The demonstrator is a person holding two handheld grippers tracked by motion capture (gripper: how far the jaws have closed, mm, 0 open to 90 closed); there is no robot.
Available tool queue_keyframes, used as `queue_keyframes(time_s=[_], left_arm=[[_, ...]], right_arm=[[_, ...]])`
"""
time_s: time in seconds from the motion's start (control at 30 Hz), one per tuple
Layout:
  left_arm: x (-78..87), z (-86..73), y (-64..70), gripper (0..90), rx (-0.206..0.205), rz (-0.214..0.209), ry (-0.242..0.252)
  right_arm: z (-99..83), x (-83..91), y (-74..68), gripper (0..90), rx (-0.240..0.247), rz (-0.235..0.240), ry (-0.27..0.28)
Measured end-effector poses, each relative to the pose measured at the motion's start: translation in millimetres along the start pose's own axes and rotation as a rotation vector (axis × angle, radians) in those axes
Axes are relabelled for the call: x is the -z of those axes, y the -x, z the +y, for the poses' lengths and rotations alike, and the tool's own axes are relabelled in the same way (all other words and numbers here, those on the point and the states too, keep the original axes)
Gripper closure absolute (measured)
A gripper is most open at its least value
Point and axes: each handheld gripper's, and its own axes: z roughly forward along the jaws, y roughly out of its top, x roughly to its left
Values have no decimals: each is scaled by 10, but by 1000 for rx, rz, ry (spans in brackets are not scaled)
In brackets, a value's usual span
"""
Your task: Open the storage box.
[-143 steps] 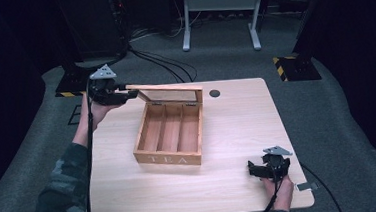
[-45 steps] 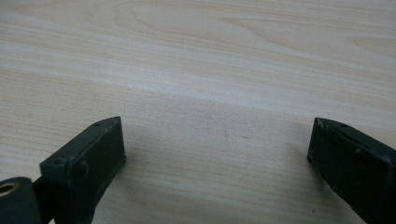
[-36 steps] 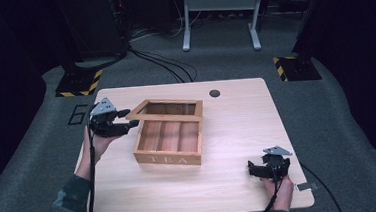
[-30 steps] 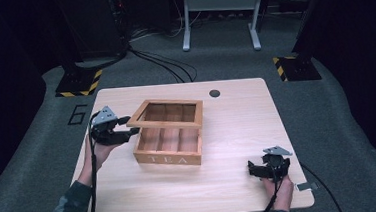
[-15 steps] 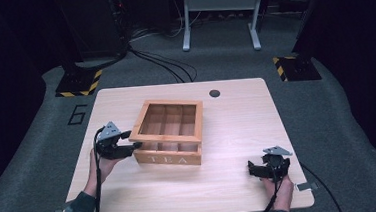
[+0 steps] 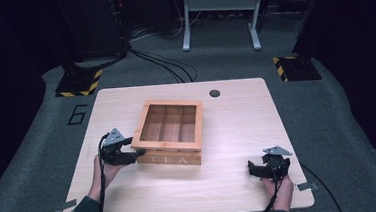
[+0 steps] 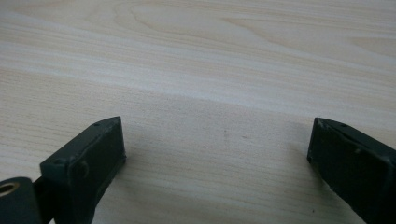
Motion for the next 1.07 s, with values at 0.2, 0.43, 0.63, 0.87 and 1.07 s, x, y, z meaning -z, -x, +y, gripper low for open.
queue_keyframes(time_s=[0.2, 0.43, 0.63, 0.87, 1.07], left_arm=[[25, -73, 26, 204, 22, -9, -37], [250, -226, 90, 147, 7, 27, -58], [383, -618, 142, 131, 17, 80, -131], [435, -939, 150, 109, 73, 127, -165], [460, -1064, 140, 95, 98, 181, -158]], right_arm=[[0, 0, -1, 35, 0, 0, -1], [-1, 2, -3, 38, 1, -3, -1], [-1, 1, -4, 38, 0, -4, 0], [-2, 0, -4, 37, 1, -4, 1], [-1, -1, -5, 34, 1, -6, 1]])
